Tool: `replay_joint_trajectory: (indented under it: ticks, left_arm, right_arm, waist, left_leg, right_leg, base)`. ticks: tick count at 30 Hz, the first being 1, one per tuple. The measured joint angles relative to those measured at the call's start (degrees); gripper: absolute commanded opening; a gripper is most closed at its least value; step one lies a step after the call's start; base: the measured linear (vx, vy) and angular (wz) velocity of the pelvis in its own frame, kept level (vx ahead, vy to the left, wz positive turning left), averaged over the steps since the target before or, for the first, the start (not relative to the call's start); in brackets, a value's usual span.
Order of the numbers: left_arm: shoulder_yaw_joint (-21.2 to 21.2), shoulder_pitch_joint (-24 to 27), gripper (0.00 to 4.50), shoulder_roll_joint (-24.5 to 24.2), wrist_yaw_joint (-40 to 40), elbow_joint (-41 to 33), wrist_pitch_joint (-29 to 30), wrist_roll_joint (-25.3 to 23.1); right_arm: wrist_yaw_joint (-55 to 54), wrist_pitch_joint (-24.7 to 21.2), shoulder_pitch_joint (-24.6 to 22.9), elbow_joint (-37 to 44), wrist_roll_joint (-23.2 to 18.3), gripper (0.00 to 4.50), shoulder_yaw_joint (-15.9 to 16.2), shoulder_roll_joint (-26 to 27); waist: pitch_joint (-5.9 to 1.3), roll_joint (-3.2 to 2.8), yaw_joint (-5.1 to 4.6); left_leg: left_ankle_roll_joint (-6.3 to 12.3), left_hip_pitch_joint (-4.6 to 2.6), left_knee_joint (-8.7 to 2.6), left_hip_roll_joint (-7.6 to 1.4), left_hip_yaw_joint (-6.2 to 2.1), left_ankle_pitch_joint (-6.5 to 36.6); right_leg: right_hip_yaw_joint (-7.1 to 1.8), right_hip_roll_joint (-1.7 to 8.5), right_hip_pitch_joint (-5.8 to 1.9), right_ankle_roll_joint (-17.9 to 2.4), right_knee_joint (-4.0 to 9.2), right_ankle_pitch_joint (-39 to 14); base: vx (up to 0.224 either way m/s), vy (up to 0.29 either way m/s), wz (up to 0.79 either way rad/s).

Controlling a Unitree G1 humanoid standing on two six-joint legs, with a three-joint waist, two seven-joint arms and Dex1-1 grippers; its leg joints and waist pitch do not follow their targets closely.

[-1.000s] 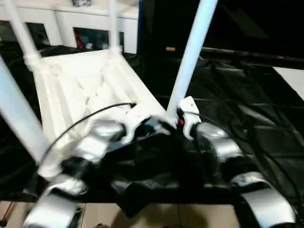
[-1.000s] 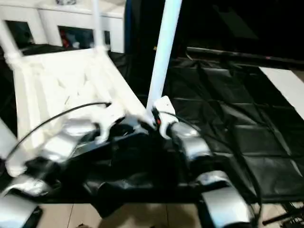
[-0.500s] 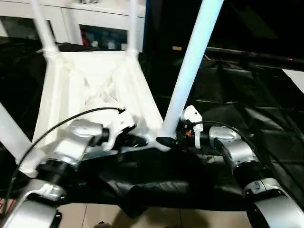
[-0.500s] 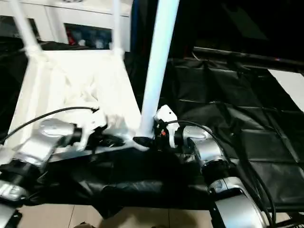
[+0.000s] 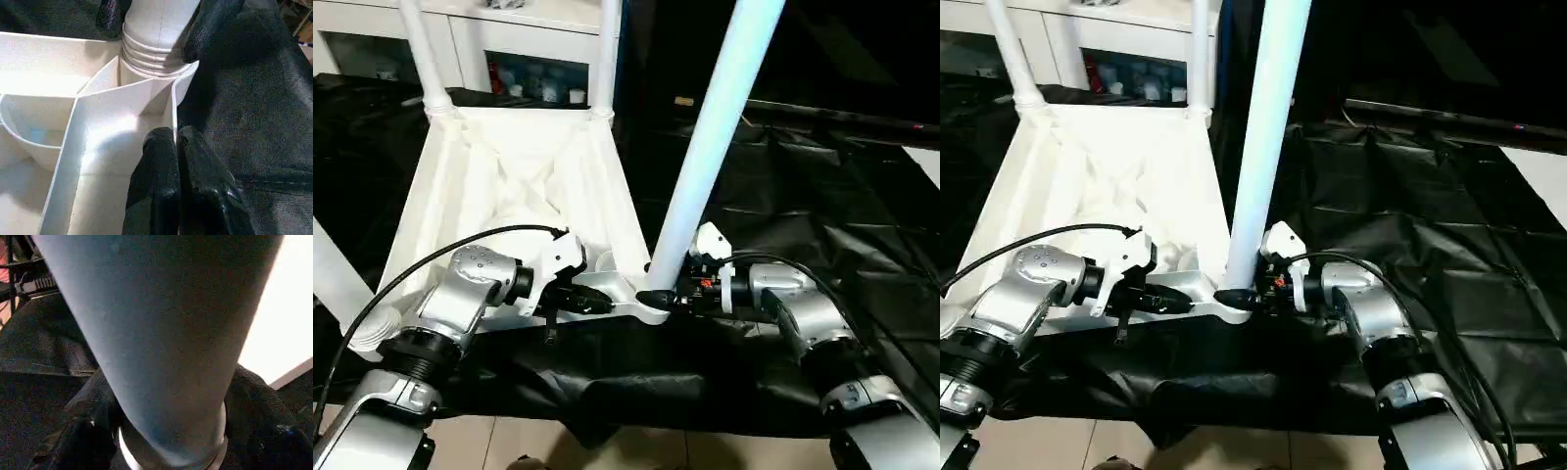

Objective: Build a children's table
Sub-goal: Rotate leg to tighten

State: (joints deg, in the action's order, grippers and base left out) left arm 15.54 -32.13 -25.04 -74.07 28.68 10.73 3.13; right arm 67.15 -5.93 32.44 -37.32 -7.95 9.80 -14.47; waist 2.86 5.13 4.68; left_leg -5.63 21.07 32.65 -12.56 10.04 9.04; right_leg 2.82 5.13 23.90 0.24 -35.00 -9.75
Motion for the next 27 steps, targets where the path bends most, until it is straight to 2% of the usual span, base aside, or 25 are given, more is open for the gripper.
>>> replay_joint_trajectory:
  ticks: [3, 7, 12, 14, 15, 16, 18, 21, 25, 27]
  left_arm:
    - [-0.03, -1.46, 0.00, 2.02, 4.80, 2.02, 0.05, -1.58]
    - [-1.21, -2.69, 0.00, 5.83, 15.07, 3.80, 2.33, -4.07]
    - [-2.01, -4.07, 0.00, 9.67, 22.93, 6.00, 4.43, -5.64]
    - [-2.15, -4.31, 0.00, 11.06, 25.09, 6.43, 4.81, -6.12]
    - [-2.14, -4.40, 0.00, 11.39, 25.47, 6.42, 5.04, -6.32]
    - [-2.12, -4.46, 0.00, 11.49, 25.54, 6.42, 5.14, -6.35]
    - [-2.03, -4.46, 0.00, 11.56, 25.34, 6.35, 5.15, -6.39]
    - [-1.94, -4.35, 0.00, 10.99, 23.82, 5.87, 5.11, -6.34]
    - [-1.37, -3.52, 0.00, 8.89, 19.84, 3.99, 4.31, -6.04]
    - [-0.95, -3.05, 0.00, 7.77, 17.05, 2.96, 3.89, -5.28]
  right_arm:
    - [-6.51, -0.89, 0.45, -1.66, 0.34, 2.59, -2.04, 1.87]
    - [-22.71, -1.41, 3.97, -7.76, 1.34, 2.59, -5.42, 7.03]
    - [-36.12, -2.62, 6.71, -11.64, 1.54, 2.59, -8.30, 11.36]
    - [-38.71, -1.85, 7.19, -12.78, 1.68, 2.59, -8.87, 11.89]
    - [-38.85, -1.27, 7.23, -13.19, 1.71, 3.15, -9.06, 11.89]
    - [-38.83, -0.94, 7.27, -13.48, 1.72, 3.29, -9.30, 11.93]
    - [-38.14, -0.47, 7.46, -13.95, 2.13, 3.35, -9.29, 11.95]
    - [-34.12, -0.14, 7.54, -14.08, 2.16, 3.73, -9.02, 10.68]
    - [-26.08, 0.83, 6.21, -12.09, 2.71, 3.75, -6.26, 7.83]
    - [-22.24, 1.60, 5.38, -11.52, 2.90, 3.75, -4.93, 6.25]
  waist:
    - [-0.02, 0.04, 0.11]
    - [-0.04, 0.05, -1.22]
    - [-0.07, 0.10, -1.92]
    - [-0.07, 0.09, -2.26]
    - [-0.06, 0.08, -2.26]
    - [-0.07, 0.09, -2.26]
    - [-0.07, 0.10, -2.30]
    - [-0.06, 0.13, -2.30]
    - [-0.07, 0.13, -1.99]
    - [-0.07, 0.13, -1.52]
  left_leg:
    - [-0.01, -0.12, 0.01, 0.01, 0.00, 0.00]
    - [-0.02, -0.29, 0.01, 0.02, -0.18, -0.01]
    - [-0.02, -0.24, 0.10, 0.02, -0.39, -0.01]
    - [-0.02, -0.13, 0.10, 0.00, -0.54, -0.01]
    - [-0.02, -0.05, 0.07, -0.03, -0.60, 0.00]
    - [-0.01, -0.02, 0.04, -0.05, -0.62, -0.01]
    - [-0.01, 0.00, 0.06, -0.02, -0.56, -0.01]
    - [0.00, 0.02, 0.07, -0.02, -0.49, -0.01]
    - [-0.01, -0.02, 0.05, -0.10, -0.34, -0.01]
    - [-0.02, -0.02, -0.01, -0.17, -0.32, -0.01]
  right_leg:
    - [-0.03, 0.00, -0.08, -0.04, -0.03, 0.04]
    - [-0.01, 0.01, -0.06, 0.17, -0.02, -0.07]
    - [0.33, 0.09, -0.02, 0.21, 0.23, -0.10]
    - [0.76, 0.18, -0.11, 0.21, 0.70, -0.10]
    - [0.92, 0.18, -0.17, 0.21, 0.97, -0.10]
    - [0.96, 0.19, -0.19, 0.21, 1.11, -0.10]
    - [0.86, 0.22, -0.20, 0.20, 1.16, -0.09]
    - [0.84, 0.23, -0.18, 0.19, 1.19, -0.08]
    - [0.86, 0.21, -0.14, -0.04, 0.88, 0.19]
    - [0.89, 0.18, -0.10, -0.07, 0.80, 0.53]
  base:
    - [0.000, 0.000, 0.00]
    - [-0.026, -0.003, -0.02]
    - [-0.011, -0.001, -0.01]
    - [0.000, 0.000, 0.00]
    - [0.000, 0.000, 0.00]
    - [0.000, 0.000, 0.00]
    - [0.000, 0.000, 0.00]
    - [0.000, 0.000, 0.00]
    - [0.000, 0.000, 0.00]
    - [0.026, -0.011, 0.01]
